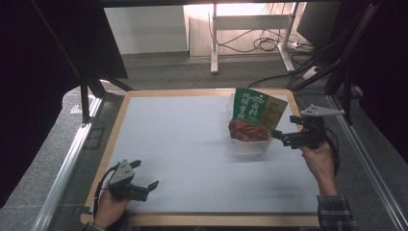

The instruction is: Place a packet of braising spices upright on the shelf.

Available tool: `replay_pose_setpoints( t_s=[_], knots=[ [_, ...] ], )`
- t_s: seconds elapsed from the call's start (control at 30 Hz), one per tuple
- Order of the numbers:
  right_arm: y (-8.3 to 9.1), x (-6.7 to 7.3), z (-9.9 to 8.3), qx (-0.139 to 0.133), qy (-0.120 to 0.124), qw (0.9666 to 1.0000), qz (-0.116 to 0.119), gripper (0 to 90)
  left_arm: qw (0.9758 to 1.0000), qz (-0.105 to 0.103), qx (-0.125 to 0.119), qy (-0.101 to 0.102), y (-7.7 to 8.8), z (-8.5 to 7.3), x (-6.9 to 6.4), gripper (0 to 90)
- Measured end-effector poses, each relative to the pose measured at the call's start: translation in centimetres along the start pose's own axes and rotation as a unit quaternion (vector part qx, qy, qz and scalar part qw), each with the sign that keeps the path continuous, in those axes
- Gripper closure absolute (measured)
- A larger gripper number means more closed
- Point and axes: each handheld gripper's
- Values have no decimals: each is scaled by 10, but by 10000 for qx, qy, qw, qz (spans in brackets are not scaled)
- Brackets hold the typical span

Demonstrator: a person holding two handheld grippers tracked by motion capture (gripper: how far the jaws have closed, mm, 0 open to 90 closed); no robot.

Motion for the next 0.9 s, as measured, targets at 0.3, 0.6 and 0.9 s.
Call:
replay_pose_setpoints(
  t_s=[0.3,0.6,0.9],
  knots=[
    [7,6,-12,101,41,9999,-53,0,9999,41,-93,6,2,1,0,6],
    [15,10,-22,77,30,10000,-36,0,9999,26,-92,-38,1,1,-2,0],
    [21,29,-26,28,196,9998,67,0,10000,39,40,-12,-1,2,-5,0]
  ],
)
Point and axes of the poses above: each handheld gripper's, and its own axes: y roughly backward along the jaws, z roughly out of its top, x roughly to its left, and after that the axes turned 8 degrees about -x, right-handed
